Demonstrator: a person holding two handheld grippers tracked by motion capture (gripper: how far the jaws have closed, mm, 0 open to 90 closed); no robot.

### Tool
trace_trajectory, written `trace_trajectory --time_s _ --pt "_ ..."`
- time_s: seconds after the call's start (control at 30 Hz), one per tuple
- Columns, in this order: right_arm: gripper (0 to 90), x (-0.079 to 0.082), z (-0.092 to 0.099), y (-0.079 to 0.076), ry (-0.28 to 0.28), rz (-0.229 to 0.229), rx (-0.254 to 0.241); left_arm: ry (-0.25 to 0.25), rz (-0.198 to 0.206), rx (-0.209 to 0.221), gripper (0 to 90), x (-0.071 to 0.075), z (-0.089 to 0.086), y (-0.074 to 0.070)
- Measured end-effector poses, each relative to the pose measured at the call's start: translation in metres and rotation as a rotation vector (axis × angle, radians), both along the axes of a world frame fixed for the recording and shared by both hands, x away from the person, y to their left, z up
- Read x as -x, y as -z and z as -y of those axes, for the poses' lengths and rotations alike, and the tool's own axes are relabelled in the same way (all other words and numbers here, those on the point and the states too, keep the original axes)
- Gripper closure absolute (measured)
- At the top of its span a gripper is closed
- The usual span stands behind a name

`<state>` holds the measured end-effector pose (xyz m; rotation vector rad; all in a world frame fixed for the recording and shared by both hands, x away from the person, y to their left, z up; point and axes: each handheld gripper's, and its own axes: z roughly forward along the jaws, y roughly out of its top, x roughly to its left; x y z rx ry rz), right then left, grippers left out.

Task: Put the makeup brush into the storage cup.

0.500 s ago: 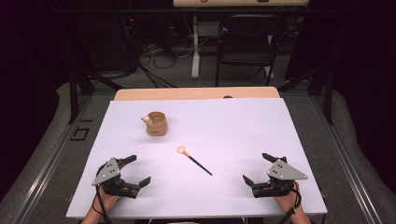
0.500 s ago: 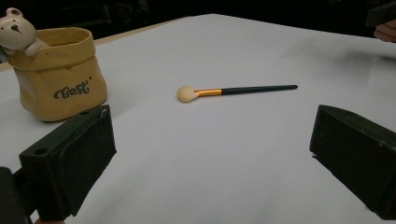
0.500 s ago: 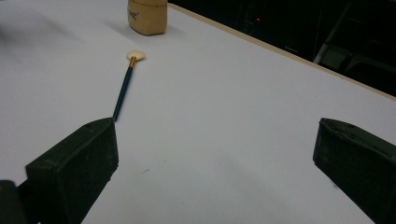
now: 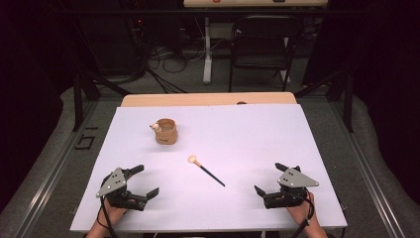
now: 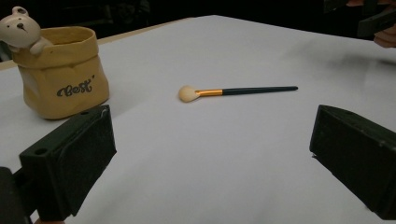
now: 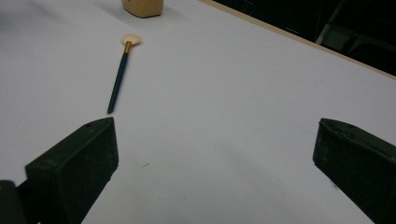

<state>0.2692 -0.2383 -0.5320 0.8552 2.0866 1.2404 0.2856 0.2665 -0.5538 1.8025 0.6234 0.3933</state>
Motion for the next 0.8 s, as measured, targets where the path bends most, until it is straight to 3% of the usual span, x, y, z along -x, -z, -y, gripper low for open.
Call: trace_trajectory --time_s 0.1,0.2,0.23,0.47,0.53,0.8 --pt "0.0 -0.002 -0.003 -0.002 0.012 0.006 0.007 -0.010 -0.008 0.008 0.2 -0.002 0.000 0.001" --pt "0.1 -0.008 -0.006 -0.003 -0.015 -0.025 0.018 -0.008 -0.003 -0.003 0.1 -0.002 0.001 0.000" --pt "0.1 -0.009 -0.008 -0.004 -0.015 -0.026 0.021 -0.032 0.009 -0.001 0.1 -0.001 0.003 0.001" --pt "0.0 -0.014 -0.017 -0.010 -0.029 -0.029 0.022 -0.020 -0.001 0.002 0.1 -0.002 0.005 0.001" --pt "0.0 -0.016 -0.020 -0.012 -0.031 -0.034 0.029 0.001 -0.007 -0.006 0.1 -0.003 0.006 0.001" --pt "0.0 -0.029 -0.037 -0.018 -0.070 -0.059 0.070 0.002 0.006 -0.014 0.0 -0.003 0.009 0.001"
